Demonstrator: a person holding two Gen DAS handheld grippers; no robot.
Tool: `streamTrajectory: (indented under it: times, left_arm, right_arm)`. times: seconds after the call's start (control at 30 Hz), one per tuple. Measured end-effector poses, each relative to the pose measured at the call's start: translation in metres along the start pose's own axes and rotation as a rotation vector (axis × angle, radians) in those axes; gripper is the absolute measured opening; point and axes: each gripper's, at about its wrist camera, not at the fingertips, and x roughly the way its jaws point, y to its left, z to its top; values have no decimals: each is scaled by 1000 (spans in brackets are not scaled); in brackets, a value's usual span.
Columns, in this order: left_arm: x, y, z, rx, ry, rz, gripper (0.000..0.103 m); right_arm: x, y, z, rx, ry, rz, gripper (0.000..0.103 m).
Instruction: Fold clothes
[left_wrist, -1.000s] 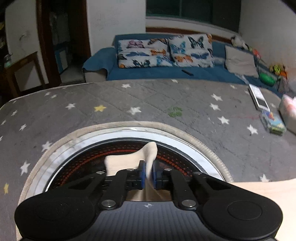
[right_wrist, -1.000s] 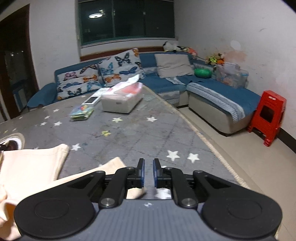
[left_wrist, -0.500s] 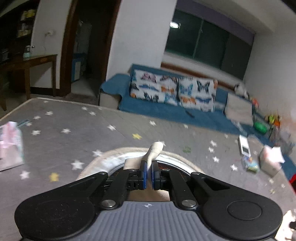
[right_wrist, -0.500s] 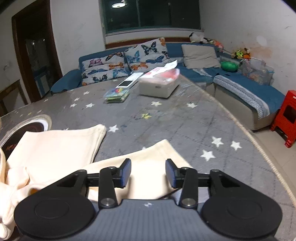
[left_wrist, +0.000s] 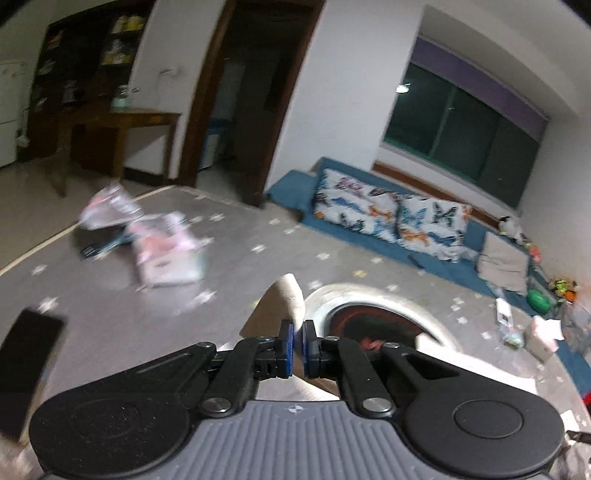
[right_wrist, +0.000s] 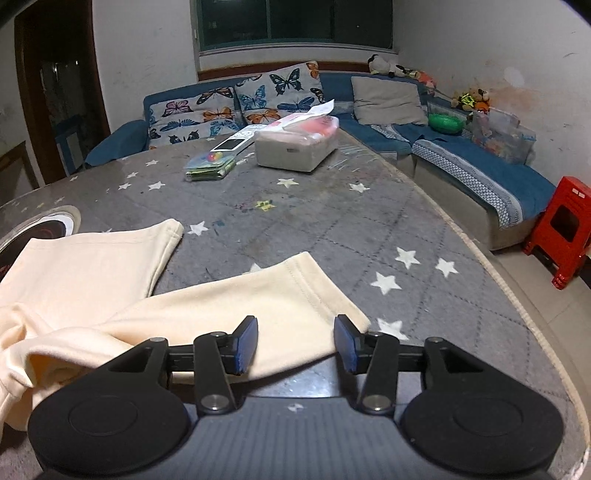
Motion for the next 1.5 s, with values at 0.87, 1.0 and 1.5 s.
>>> streamTrajectory:
  times: [0.87, 1.0, 1.5]
  left_arm:
    - [17, 43, -41, -42, 117, 128, 5]
    - [17, 43, -38, -34, 111, 125, 5]
    - [5, 36, -40, 53, 151, 85, 20]
  right_arm:
    - [-33, -25, 1, 58, -149, -96, 5]
    - [-58, -44, 1, 67, -205, -186, 5]
    - [-52, -76, -25, 88, -86, -249, 15]
